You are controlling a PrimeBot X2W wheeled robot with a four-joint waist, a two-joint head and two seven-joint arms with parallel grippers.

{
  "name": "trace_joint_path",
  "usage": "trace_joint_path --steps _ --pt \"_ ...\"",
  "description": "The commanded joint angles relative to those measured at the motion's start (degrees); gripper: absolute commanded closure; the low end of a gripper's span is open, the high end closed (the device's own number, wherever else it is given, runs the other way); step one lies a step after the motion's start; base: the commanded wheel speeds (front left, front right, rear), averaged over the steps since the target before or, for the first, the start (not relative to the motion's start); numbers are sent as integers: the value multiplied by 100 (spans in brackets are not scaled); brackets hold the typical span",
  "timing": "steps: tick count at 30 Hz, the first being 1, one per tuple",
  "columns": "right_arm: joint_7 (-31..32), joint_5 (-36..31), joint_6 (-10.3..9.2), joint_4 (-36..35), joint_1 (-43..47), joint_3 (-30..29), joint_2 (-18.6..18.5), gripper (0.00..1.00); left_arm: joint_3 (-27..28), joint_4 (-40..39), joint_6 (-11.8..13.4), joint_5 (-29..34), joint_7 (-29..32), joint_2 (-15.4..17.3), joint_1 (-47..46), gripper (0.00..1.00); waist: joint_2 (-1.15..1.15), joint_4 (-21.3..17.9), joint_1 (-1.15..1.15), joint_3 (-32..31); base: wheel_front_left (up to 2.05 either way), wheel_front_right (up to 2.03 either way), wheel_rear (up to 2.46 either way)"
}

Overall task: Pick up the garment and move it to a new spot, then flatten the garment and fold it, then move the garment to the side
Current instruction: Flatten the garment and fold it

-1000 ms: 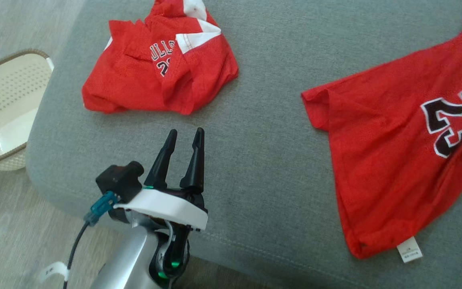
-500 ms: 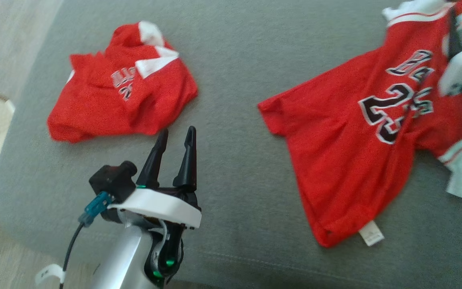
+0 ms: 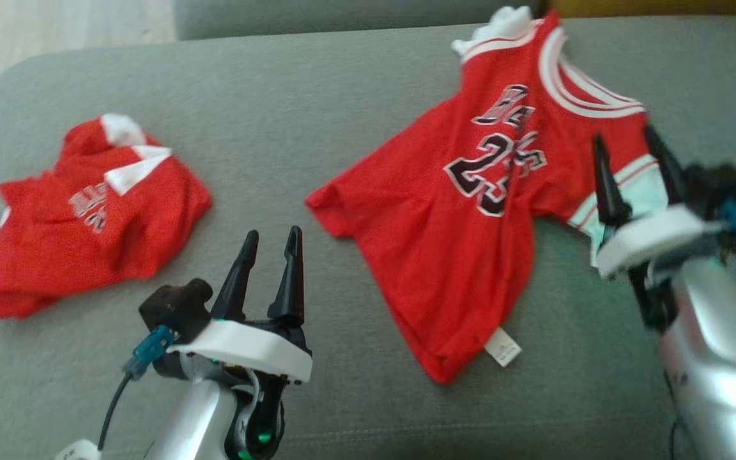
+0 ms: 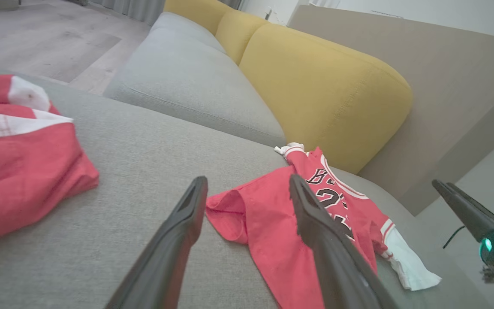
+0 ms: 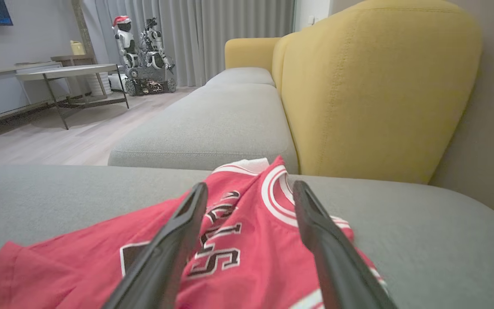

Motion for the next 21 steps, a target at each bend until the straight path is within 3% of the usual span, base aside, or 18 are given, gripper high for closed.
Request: trace_joint_path --steps 1,10,15,21 --pt "-29 29 -5 -431 158 69 63 0 153 -137 -24 25 -29 42 -116 0 0 -265 0 -51 0 0 0" --pt "601 -167 -5 -2470 1618 -361 458 0 132 141 -67 -111 -29 42 -172 0 0 -720 0 95 0 0 0" --pt "875 -261 -5 -3183 1896 -428 575 0 217 408 44 21 -29 42 -337 0 0 -840 0 191 0 0 0" --pt "1039 -294 -5 -3685 1974 -353 680 0 237 1354 219 358 -29 42 -932 0 0 -1041 0 372 0 0 0"
